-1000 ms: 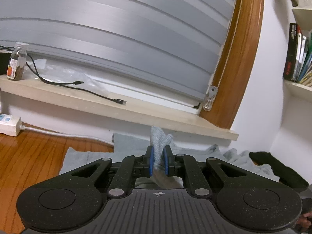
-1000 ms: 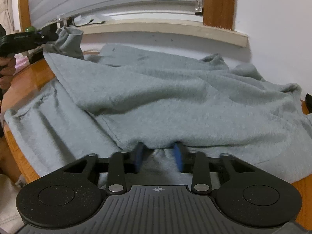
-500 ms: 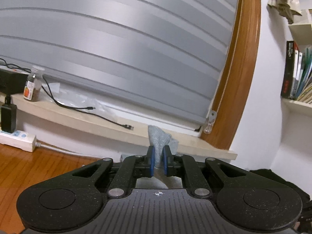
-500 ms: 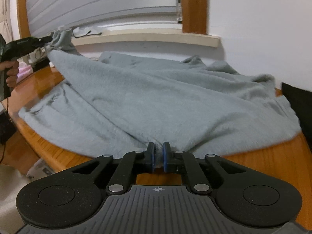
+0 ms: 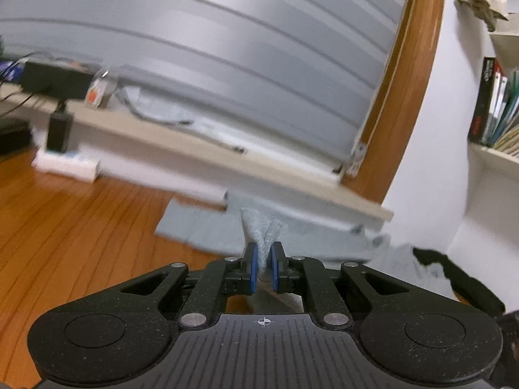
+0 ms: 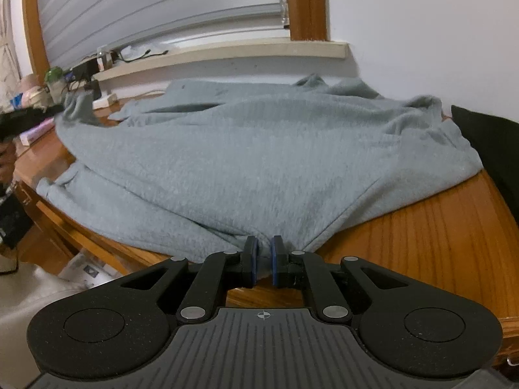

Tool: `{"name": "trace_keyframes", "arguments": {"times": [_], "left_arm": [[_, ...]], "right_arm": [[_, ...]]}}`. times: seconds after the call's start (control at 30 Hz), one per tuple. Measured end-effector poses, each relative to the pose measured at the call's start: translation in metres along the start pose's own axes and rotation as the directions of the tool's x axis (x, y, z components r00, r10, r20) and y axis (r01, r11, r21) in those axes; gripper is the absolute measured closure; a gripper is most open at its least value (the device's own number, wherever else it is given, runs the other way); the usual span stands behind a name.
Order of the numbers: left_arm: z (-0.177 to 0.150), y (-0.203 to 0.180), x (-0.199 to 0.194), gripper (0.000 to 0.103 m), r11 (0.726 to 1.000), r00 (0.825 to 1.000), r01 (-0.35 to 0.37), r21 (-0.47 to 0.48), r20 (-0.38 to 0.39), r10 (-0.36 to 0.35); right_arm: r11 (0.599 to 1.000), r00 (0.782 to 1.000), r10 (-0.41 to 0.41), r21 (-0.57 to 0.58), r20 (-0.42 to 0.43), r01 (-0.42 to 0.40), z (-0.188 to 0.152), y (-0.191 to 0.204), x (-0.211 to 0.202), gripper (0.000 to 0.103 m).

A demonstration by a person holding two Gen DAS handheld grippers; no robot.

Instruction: Fold clothes

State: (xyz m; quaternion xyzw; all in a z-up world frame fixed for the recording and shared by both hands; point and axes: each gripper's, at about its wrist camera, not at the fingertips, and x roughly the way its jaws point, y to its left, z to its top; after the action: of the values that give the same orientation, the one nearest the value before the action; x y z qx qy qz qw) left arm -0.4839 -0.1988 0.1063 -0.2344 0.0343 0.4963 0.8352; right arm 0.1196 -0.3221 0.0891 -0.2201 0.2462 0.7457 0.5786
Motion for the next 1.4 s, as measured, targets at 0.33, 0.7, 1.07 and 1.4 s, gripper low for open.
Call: {"name": "trace_keyframes", "arguments": {"times": [0.33,0.7,1.07,1.4], "left_arm": [[0.002,0.03,-0.027,0.09,0.986,0.987,-0.159,-0.05,0.029,0.161],[-0.004,-0.049,0.054,0.071,0.989,0.99,0.071,0.13,-0.127,-0.054],[-0.029,-0.153,0.146,0.057,0.919,0.952,0.246,0.308,-0.253,-0.17],[-0.059,-0.17,0.172,0.059,0.902,0.946,0.261,0.344,-0.279,-0.167]], "right_arm": [[1.0,0.998,0.005,0.019,0.055,-0.006,0.005,-0.003,-0.012,0.079],[0.985,0.982,-0.144,0.111,0.122,0.131,0.036,-0.046,0.014,0.062],[0.942,0.969,-0.248,0.239,0.017,0.237,0.045,-0.091,0.068,0.053],[0.928,0.957,-0.289,0.236,-0.027,0.287,0.051,-0.088,0.043,0.102]]}}
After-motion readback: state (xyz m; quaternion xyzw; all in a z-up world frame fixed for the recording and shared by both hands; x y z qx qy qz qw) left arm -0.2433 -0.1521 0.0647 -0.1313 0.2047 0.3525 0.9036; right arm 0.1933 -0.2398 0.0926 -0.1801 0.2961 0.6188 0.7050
